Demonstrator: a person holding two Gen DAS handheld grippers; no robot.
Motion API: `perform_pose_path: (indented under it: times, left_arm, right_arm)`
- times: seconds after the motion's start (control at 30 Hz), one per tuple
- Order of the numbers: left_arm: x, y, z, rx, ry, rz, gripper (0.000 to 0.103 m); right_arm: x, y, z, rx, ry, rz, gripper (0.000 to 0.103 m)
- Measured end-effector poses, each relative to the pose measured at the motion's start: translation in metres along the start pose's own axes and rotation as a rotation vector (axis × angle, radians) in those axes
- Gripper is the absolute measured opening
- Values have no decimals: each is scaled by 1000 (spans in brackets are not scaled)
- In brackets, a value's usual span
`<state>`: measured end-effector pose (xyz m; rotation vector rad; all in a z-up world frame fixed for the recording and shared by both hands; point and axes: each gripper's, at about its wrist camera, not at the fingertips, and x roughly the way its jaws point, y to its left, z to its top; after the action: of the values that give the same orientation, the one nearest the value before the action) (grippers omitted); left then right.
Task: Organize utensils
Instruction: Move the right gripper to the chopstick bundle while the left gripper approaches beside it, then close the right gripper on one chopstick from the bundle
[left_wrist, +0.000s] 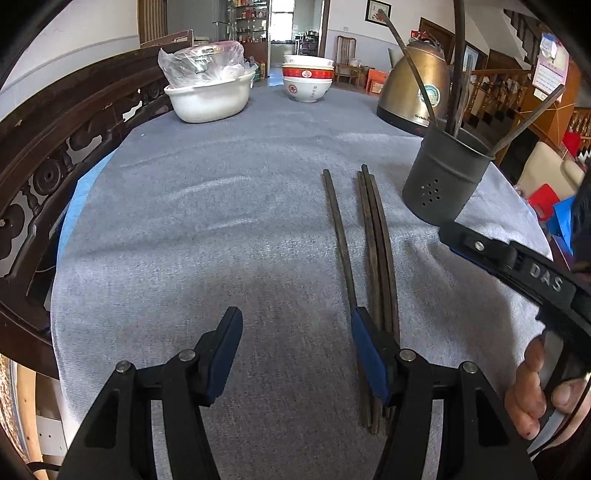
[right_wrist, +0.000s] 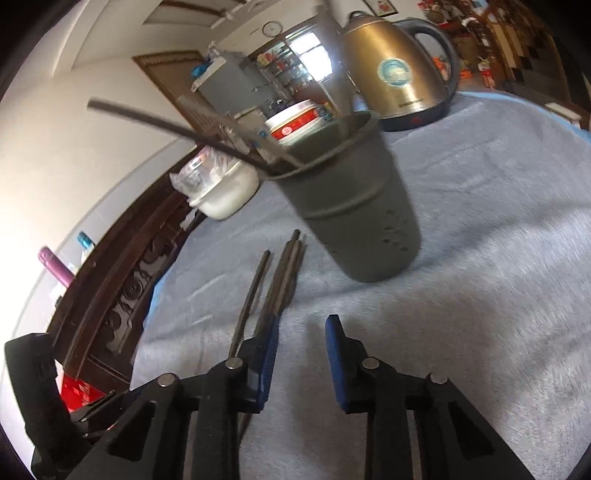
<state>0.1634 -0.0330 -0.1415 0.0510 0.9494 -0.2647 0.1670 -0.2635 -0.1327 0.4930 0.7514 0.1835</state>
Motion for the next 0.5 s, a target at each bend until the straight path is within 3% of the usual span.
perform_pose_path:
  times: [0.23,0.5]
  left_arm:
    - [-5,15,-5,-23,-3,9,62]
    - [-8,26,-9,-49,-3,1,62]
  right_arm:
    - [28,35,-7,-89,149,-62,20]
    - [43,52,-13,-140,208,-144,18]
